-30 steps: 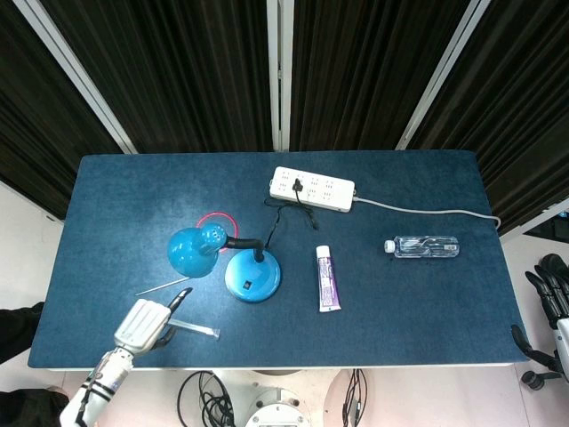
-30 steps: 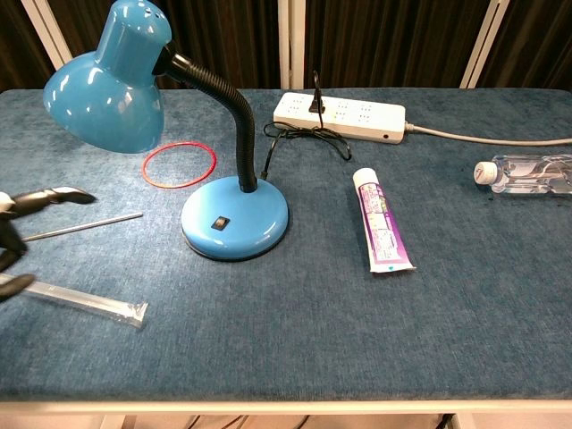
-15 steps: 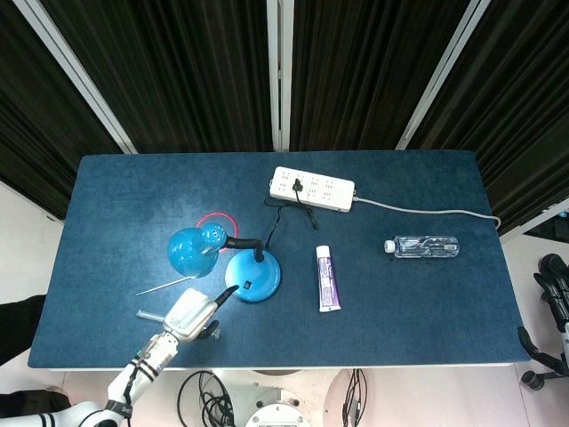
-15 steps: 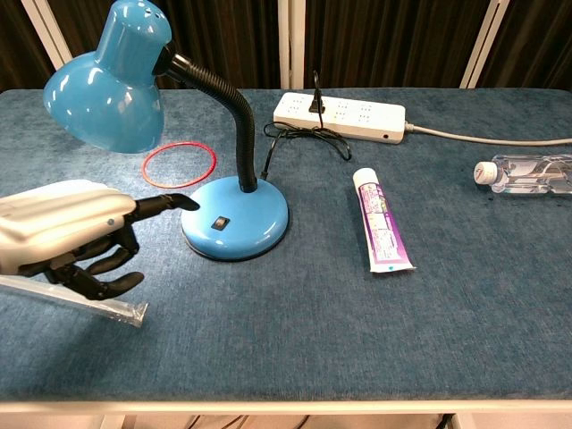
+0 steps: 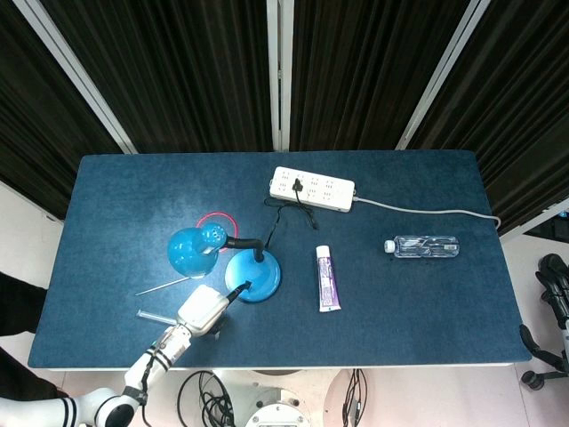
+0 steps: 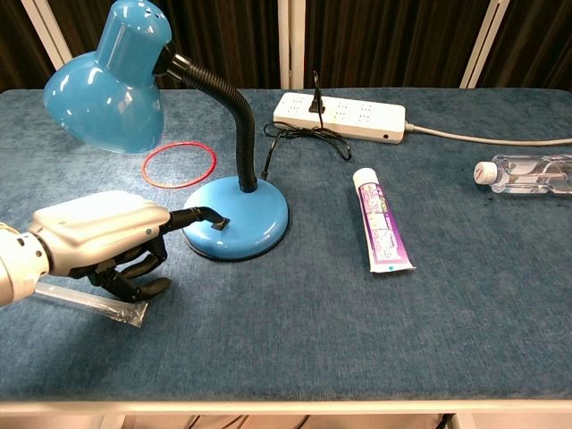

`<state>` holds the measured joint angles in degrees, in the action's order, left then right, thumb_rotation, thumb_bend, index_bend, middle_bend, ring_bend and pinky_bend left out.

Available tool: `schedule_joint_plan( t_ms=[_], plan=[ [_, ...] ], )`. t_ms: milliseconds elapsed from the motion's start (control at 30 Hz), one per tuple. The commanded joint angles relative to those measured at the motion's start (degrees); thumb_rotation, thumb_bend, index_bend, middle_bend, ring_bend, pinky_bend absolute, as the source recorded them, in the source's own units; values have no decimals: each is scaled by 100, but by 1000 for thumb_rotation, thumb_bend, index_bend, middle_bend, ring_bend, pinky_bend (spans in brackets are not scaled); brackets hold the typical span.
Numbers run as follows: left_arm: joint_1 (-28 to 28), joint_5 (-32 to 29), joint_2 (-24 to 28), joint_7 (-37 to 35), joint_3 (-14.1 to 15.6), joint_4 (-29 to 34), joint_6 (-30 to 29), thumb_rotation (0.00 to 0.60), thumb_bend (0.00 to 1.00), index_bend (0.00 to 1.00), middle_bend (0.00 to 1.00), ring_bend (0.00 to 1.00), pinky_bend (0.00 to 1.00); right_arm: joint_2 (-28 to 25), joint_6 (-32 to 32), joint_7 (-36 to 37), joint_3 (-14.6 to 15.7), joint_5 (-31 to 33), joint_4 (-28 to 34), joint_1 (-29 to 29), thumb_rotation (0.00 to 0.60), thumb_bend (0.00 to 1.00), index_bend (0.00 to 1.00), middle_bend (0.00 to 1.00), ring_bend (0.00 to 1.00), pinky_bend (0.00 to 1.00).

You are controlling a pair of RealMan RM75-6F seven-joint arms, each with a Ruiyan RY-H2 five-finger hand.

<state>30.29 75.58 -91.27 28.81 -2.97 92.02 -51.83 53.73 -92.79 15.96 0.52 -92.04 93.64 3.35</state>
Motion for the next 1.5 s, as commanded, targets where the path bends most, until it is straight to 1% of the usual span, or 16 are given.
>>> schedule_joint_plan(
  t_ms=[33,567,1067,1267,1400,1500],
  plan=[
    [35,-29,-30,-43,2,-55,-29,600,423,71,825,837,860,4,25,9,-7,15,-12,-9,600,326,0,1,0,0],
    [209,-131,-89,15,130,-117,-122,600,428,72,825,837,860,6,4,35,-19,22,-35,19,600,327,0,1,0,0],
    [344,-390,-134,84,131,-154,-148,600,431,75,825,837,861,13,36,102,-36,46,-88,12,600,326,0,1,0,0],
    [223,-213,125,166,197,227,-557,600,432,75,825,837,861,-1,55,82,-43,30,-60,-6,600,327,0,1,0,0],
    [45,-122,434,224,367,498,-831,600,432,76,825,837,861,12,72,40,-36,-16,-29,-26,600,327,0,1,0,0],
    [-98,-105,641,184,473,564,-996,600,432,81,825,837,861,21,80,0,-25,-54,-2,-37,600,327,0,1,0,0]
  ],
)
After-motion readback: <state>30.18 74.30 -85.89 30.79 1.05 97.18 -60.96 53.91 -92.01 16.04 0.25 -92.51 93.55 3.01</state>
